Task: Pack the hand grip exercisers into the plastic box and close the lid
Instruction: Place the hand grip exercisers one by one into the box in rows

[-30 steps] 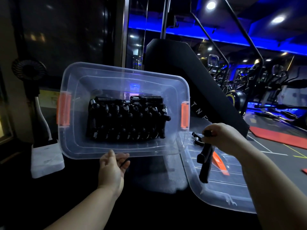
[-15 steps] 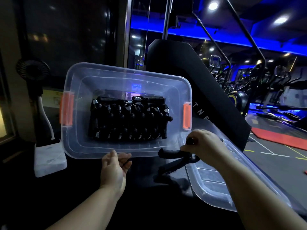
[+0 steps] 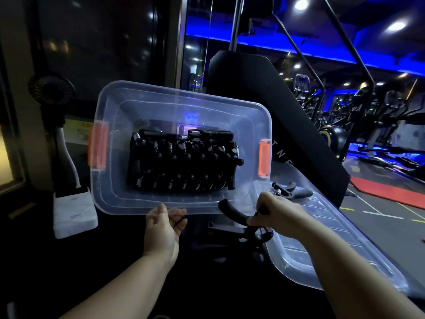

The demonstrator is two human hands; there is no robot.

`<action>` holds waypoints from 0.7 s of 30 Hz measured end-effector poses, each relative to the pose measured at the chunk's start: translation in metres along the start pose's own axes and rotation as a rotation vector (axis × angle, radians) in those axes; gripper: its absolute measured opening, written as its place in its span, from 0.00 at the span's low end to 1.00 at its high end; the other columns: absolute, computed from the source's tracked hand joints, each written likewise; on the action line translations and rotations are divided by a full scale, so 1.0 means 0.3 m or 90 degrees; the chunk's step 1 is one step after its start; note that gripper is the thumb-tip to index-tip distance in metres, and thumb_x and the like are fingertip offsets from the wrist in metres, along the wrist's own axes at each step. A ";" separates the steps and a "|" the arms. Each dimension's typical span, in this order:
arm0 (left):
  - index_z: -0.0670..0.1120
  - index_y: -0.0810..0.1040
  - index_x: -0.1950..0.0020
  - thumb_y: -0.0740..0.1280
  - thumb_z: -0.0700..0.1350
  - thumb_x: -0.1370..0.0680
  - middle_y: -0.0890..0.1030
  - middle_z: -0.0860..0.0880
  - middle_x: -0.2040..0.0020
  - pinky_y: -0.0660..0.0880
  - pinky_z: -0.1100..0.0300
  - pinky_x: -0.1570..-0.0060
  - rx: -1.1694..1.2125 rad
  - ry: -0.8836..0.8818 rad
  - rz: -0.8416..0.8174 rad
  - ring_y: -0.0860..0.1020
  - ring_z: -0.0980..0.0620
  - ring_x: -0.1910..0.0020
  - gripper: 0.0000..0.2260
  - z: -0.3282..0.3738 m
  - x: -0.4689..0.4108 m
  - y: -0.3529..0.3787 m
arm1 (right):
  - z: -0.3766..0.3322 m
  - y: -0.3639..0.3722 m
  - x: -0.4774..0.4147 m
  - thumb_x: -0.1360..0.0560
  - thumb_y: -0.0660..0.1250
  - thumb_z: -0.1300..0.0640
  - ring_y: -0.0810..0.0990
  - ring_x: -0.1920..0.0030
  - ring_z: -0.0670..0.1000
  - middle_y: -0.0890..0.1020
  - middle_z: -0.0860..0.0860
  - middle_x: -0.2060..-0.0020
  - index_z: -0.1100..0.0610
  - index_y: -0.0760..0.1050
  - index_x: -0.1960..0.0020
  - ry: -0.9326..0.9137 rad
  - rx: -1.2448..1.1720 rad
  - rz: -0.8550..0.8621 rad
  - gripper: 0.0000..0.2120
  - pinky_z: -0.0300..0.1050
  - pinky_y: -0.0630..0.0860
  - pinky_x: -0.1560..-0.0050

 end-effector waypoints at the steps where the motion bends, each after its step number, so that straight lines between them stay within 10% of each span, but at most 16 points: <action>1: 0.49 0.69 0.50 0.54 0.49 0.17 0.81 0.49 0.67 0.75 0.57 0.60 0.001 0.000 -0.001 0.81 0.51 0.60 0.07 0.001 0.002 -0.001 | -0.009 0.006 0.006 0.33 0.74 0.41 0.71 0.67 0.43 0.73 0.44 0.64 0.48 0.65 0.62 -0.005 0.009 -0.015 0.19 0.40 0.65 0.69; 7: 0.49 0.69 0.50 0.55 0.49 0.17 0.81 0.48 0.65 0.74 0.58 0.61 -0.005 -0.008 -0.004 0.81 0.51 0.60 0.07 0.001 0.000 0.000 | -0.040 0.028 0.002 0.35 0.79 0.52 0.82 0.61 0.46 0.82 0.44 0.59 0.42 0.76 0.51 -0.049 -0.046 -0.103 0.16 0.43 0.80 0.58; 15: 0.49 0.69 0.50 0.54 0.51 0.17 0.83 0.51 0.66 0.74 0.58 0.61 -0.022 -0.015 -0.005 0.82 0.52 0.60 0.08 -0.007 -0.014 -0.008 | -0.115 -0.041 -0.044 0.36 0.79 0.50 0.78 0.64 0.36 0.81 0.39 0.65 0.34 0.74 0.60 -0.129 -0.058 -0.048 0.16 0.31 0.72 0.62; 21: 0.48 0.69 0.51 0.54 0.51 0.17 0.83 0.51 0.67 0.74 0.59 0.62 -0.023 0.005 -0.017 0.81 0.54 0.64 0.09 -0.011 -0.012 -0.011 | -0.209 -0.090 -0.106 0.36 0.79 0.50 0.80 0.60 0.40 0.79 0.36 0.62 0.41 0.80 0.48 -0.166 -0.085 -0.006 0.18 0.36 0.76 0.57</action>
Point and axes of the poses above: each hand's wrist, its own x-axis away from the middle knuckle, its own y-axis out of the palm, z = x × y, the point moved 5 cm from there along -x, towards the middle knuckle
